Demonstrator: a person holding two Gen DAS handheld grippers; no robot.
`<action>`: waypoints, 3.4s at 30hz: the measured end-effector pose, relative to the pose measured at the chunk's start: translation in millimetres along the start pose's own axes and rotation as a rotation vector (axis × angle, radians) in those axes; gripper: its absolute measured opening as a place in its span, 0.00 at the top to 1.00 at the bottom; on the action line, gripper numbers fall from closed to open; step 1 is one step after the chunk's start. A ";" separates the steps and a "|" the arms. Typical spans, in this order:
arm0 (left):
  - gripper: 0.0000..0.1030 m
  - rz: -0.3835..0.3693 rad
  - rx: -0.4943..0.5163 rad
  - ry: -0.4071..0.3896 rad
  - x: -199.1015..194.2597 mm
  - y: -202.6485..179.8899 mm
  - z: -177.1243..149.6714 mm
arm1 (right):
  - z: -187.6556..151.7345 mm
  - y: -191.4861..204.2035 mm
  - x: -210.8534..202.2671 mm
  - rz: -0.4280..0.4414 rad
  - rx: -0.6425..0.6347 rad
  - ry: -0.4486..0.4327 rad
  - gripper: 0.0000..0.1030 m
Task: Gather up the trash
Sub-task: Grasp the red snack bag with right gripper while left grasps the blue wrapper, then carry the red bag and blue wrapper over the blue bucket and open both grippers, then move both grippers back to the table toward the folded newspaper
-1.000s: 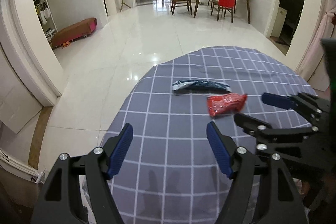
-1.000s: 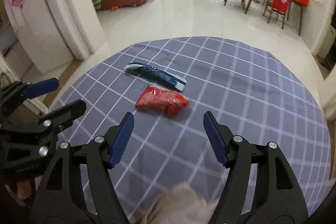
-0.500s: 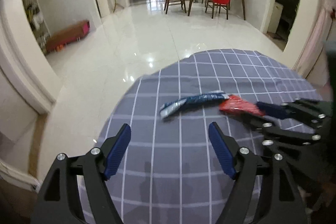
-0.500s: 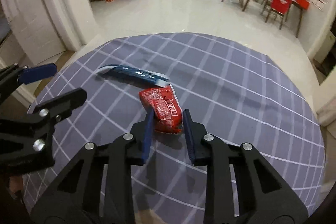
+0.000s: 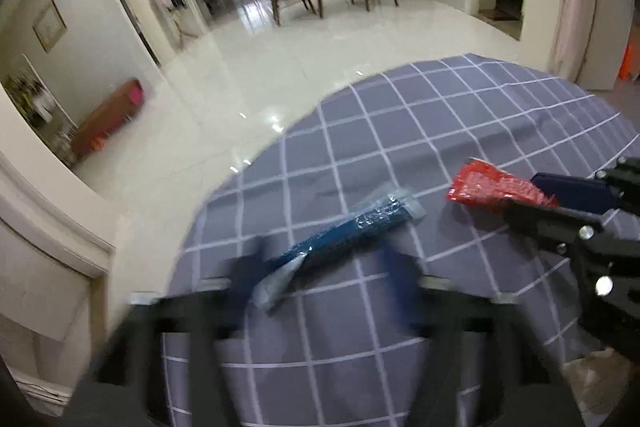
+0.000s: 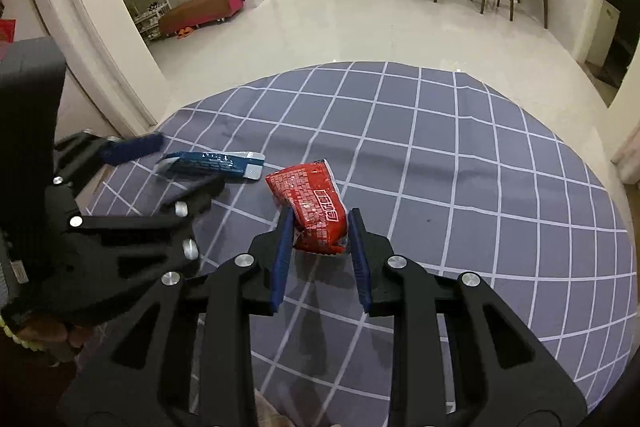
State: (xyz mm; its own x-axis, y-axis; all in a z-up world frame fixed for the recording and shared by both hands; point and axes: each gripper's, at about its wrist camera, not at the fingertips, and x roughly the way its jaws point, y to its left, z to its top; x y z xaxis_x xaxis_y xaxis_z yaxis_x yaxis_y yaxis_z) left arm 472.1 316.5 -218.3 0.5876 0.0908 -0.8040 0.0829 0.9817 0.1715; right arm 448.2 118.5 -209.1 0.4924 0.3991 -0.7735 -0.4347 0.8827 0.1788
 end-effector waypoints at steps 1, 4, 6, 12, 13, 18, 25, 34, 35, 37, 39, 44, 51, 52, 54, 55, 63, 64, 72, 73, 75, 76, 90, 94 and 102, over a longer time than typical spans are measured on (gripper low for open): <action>0.78 -0.019 -0.026 0.007 -0.6 2.4 0.3 | -0.9 3.8 2.2 0.007 0.004 -0.002 0.73; 0.89 -0.001 -0.043 0.002 -5.6 -0.2 -5.3 | -5.0 5.5 -5.1 0.015 0.011 -0.013 0.73; 0.91 -0.020 -0.078 -0.008 -13.0 0.3 -9.4 | -7.4 6.1 -12.1 0.028 0.013 -0.023 0.73; 0.93 -0.029 -0.150 -0.085 -65.4 -4.9 -18.8 | -18.3 -0.8 -53.5 0.057 0.035 -0.071 0.73; 0.93 -0.019 -0.151 -0.096 -73.2 -9.1 -20.3 | -20.2 -1.1 -60.3 0.060 0.040 -0.081 0.73; 0.93 -0.046 -0.141 -0.167 -127.4 -50.4 -24.9 | -39.7 -11.6 -118.1 0.067 0.059 -0.156 0.73; 0.93 -0.118 -0.090 -0.244 -195.0 -138.5 -41.4 | -95.1 -53.8 -210.9 0.041 0.118 -0.265 0.73; 0.93 -0.260 0.034 -0.272 -247.8 -284.4 -66.8 | -208.8 -144.0 -332.5 -0.076 0.257 -0.393 0.73; 0.93 -0.281 0.059 -0.274 -253.2 -307.3 -70.5 | -223.0 -155.3 -343.7 -0.093 0.279 -0.404 0.73; 0.93 -0.306 0.091 -0.270 -258.1 -339.8 -75.5 | -251.8 -178.4 -364.0 -0.127 0.326 -0.423 0.73; 0.93 -0.340 0.129 -0.258 -258.2 -376.4 -81.5 | -278.1 -199.0 -379.4 -0.156 0.373 -0.437 0.73; 0.93 -0.383 0.229 -0.212 -249.1 -454.7 -100.2 | -333.4 -243.6 -395.9 -0.212 0.479 -0.434 0.73; 0.93 -0.399 0.288 -0.127 -218.1 -513.9 -116.5 | -379.3 -286.9 -382.6 -0.226 0.592 -0.402 0.73; 0.93 -0.392 0.294 -0.121 -214.1 -519.6 -117.8 | -384.2 -291.3 -377.7 -0.219 0.609 -0.399 0.73; 0.93 -0.366 0.313 -0.112 -205.5 -531.4 -121.5 | -391.3 -300.6 -370.9 -0.219 0.631 -0.386 0.72; 0.93 -0.364 0.317 -0.106 -204.3 -533.0 -121.4 | -395.6 -306.8 -364.6 -0.218 0.644 -0.377 0.71; 0.93 -0.354 0.342 -0.047 -173.1 -554.4 -127.8 | -429.9 -339.5 -320.8 -0.223 0.793 -0.316 0.30; 0.93 -0.354 0.345 -0.043 -169.8 -554.3 -126.0 | -433.5 -338.2 -319.8 -0.227 0.800 -0.316 0.30; 0.92 -0.358 0.369 -0.024 -163.3 -567.0 -128.8 | -443.4 -338.1 -342.7 -0.264 0.798 -0.366 0.30; 0.92 -0.360 0.369 -0.021 -162.4 -568.6 -129.1 | -439.3 -340.0 -343.7 -0.269 0.794 -0.369 0.30; 0.92 -0.365 0.372 -0.016 -160.8 -571.6 -128.9 | -432.3 -337.5 -348.0 -0.278 0.784 -0.381 0.30; 0.92 -0.364 0.374 -0.016 -160.7 -573.6 -129.5 | -434.2 -338.1 -350.8 -0.277 0.784 -0.385 0.29; 0.92 -0.382 0.394 -0.028 -166.7 -585.2 -125.1 | -439.4 -337.8 -366.4 -0.288 0.808 -0.440 0.28; 0.81 -0.396 0.416 -0.014 -167.2 -590.8 -123.3 | -442.9 -336.8 -372.6 -0.301 0.823 -0.466 0.28; 0.41 -0.383 0.369 -0.009 -172.1 -577.4 -118.2 | -439.6 -327.7 -376.7 -0.304 0.816 -0.452 0.27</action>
State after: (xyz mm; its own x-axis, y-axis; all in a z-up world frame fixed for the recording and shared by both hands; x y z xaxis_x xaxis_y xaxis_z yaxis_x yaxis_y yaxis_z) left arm 228.0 -246.2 -246.2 0.4670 -0.2654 -0.8435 0.5692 0.8202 0.0570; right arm 73.7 -430.2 -243.5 0.8137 0.0340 -0.5803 0.3288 0.7963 0.5077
